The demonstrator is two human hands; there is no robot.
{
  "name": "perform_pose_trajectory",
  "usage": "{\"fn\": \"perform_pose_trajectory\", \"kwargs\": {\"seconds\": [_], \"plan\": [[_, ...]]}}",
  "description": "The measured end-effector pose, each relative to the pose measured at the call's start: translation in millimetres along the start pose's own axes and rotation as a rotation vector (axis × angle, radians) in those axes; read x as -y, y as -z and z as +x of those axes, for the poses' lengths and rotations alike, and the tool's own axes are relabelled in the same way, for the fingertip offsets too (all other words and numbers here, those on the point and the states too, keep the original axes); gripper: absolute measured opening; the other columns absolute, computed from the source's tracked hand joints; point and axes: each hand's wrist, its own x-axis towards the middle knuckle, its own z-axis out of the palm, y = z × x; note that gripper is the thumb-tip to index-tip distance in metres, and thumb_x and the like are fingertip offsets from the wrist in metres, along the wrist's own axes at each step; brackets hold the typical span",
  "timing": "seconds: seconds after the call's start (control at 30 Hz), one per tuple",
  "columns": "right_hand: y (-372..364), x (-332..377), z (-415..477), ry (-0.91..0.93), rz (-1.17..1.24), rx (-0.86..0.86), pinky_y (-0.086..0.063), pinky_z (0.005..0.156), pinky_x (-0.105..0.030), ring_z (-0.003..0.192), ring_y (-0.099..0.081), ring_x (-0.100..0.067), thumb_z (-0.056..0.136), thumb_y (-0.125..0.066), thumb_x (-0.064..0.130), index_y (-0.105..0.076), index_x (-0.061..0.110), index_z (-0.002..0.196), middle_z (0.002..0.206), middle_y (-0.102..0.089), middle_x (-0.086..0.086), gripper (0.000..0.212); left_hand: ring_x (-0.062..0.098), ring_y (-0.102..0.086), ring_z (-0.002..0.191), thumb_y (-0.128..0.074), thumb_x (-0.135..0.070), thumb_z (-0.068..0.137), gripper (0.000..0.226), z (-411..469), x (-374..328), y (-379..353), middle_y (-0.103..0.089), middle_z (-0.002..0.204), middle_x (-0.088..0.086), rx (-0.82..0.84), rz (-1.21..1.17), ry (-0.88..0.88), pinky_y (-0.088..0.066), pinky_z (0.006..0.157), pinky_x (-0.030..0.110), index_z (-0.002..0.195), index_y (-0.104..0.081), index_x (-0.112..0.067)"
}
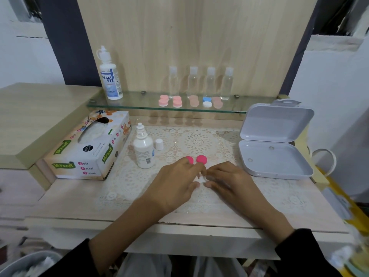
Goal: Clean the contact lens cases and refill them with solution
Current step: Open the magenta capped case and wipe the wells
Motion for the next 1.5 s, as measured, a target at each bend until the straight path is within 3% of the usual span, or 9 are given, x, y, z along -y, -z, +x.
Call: {"fn": "perform_pose_trajectory", "kwargs": {"seconds": [0.13, 0.3, 0.63, 0.77, 0.93, 1.13, 1.27, 1.43, 1.5], "plan": [[0.0, -1.0, 1.0, 0.008, 0.001, 0.006, -0.048, 0.077, -0.031, 0.094, -0.055, -0.01, 0.091, -0.062, 0.032, -0.069, 0.017, 0.1, 0.1, -0.064, 0.012, 0.018, 0.01, -0.054, 0.094, -0.059, -0.018, 0.088, 0.027, 3.5, -3.4, 1.8, -0.057, 0.102, -0.006, 0.001, -0.019, -0.014, -0.049, 0.075, 0.034, 0.11, -0.046, -0.027], [-0.5, -1.3, 1.1, 0.009, 0.013, 0.018, -0.047, 0.076, -0.031, 0.094, -0.055, -0.011, 0.093, -0.055, 0.039, -0.067, 0.02, 0.1, 0.101, -0.063, 0.014, 0.024, 0.006, -0.049, 0.089, -0.065, -0.011, 0.083, 0.034, 11.9, 6.0, 4.6, -0.058, 0.095, -0.009, 0.106, -0.157, 0.005, -0.042, 0.072, 0.025, 0.099, -0.043, -0.03], [-1.5, -2.7, 0.4, 0.023, -0.001, 0.003, -0.048, 0.075, -0.034, 0.094, -0.055, -0.014, 0.093, -0.055, 0.037, -0.066, 0.02, 0.102, 0.102, -0.064, 0.012, 0.022, -0.004, -0.061, 0.082, -0.072, -0.01, 0.08, 0.02, 39.0, 26.6, 22.6, -0.069, 0.084, -0.013, 0.388, -0.435, 0.005, -0.043, 0.075, 0.013, 0.095, -0.063, -0.021], [-1.3, -2.2, 0.3, 0.019, 0.003, 0.002, -0.048, 0.076, -0.033, 0.095, -0.055, -0.012, 0.093, -0.054, 0.039, -0.067, 0.02, 0.103, 0.103, -0.064, 0.012, 0.025, -0.005, -0.059, 0.083, -0.077, -0.018, 0.075, 0.016, 36.5, 28.9, 17.2, -0.067, 0.083, -0.016, 0.287, -0.368, -0.018, -0.043, 0.076, 0.017, 0.088, -0.068, -0.02], [-1.4, -1.9, 0.9, 0.013, -0.001, 0.002, -0.048, 0.078, -0.031, 0.097, -0.056, -0.011, 0.093, -0.053, 0.04, -0.068, 0.02, 0.106, 0.105, -0.064, 0.012, 0.028, 0.008, -0.059, 0.084, -0.082, -0.029, 0.069, 0.019, 33.3, 29.1, 13.7, -0.066, 0.087, -0.006, 0.081, -0.272, -0.041, -0.048, 0.077, 0.035, 0.082, -0.071, -0.02], [-0.9, 0.2, 1.5, 0.018, 0.0, 0.009, -0.048, 0.078, -0.031, 0.096, -0.055, -0.01, 0.094, -0.054, 0.039, -0.067, 0.022, 0.106, 0.104, -0.064, 0.013, 0.025, 0.009, -0.062, 0.084, -0.073, -0.032, 0.08, 0.012, 24.4, 17.4, 7.3, -0.07, 0.09, -0.008, 0.025, -0.172, -0.059, -0.049, 0.079, 0.034, 0.086, -0.074, -0.022], [-0.3, 1.5, 0.2, 0.012, 0.002, -0.005, -0.049, 0.077, -0.032, 0.097, -0.055, -0.009, 0.092, -0.06, 0.031, -0.068, 0.021, 0.104, 0.104, -0.063, 0.015, 0.017, 0.012, -0.06, 0.097, -0.066, -0.035, 0.086, 0.021, 16.2, 14.2, 7.8, -0.068, 0.103, -0.008, 0.01, -0.02, -0.114, -0.046, 0.078, 0.027, 0.103, -0.072, -0.024], [0.7, 1.8, 0.1, 0.027, -0.007, -0.005, -0.049, 0.078, -0.032, 0.097, -0.056, -0.011, 0.091, -0.063, 0.026, -0.067, 0.021, 0.106, 0.104, -0.064, 0.013, 0.016, 0.019, -0.065, 0.068, -0.083, -0.01, 0.066, 0.034, 4.8, 8.2, 7.0, -0.068, 0.073, -0.003, -0.016, 0.094, -0.242, -0.052, 0.048, 0.035, 0.093, -0.072, -0.027], [0.0, 1.6, 0.7, 0.032, -0.015, -0.002, -0.049, 0.076, -0.032, 0.095, -0.055, -0.012, 0.09, -0.064, 0.025, -0.067, 0.02, 0.105, 0.103, -0.064, 0.011, 0.015, 0.018, -0.064, 0.084, -0.073, -0.02, 0.08, 0.032, 6.5, 7.0, 8.0, -0.066, 0.091, -0.003, 0.011, 0.094, -0.175, -0.052, 0.063, 0.034, 0.109, -0.064, -0.032]]}}
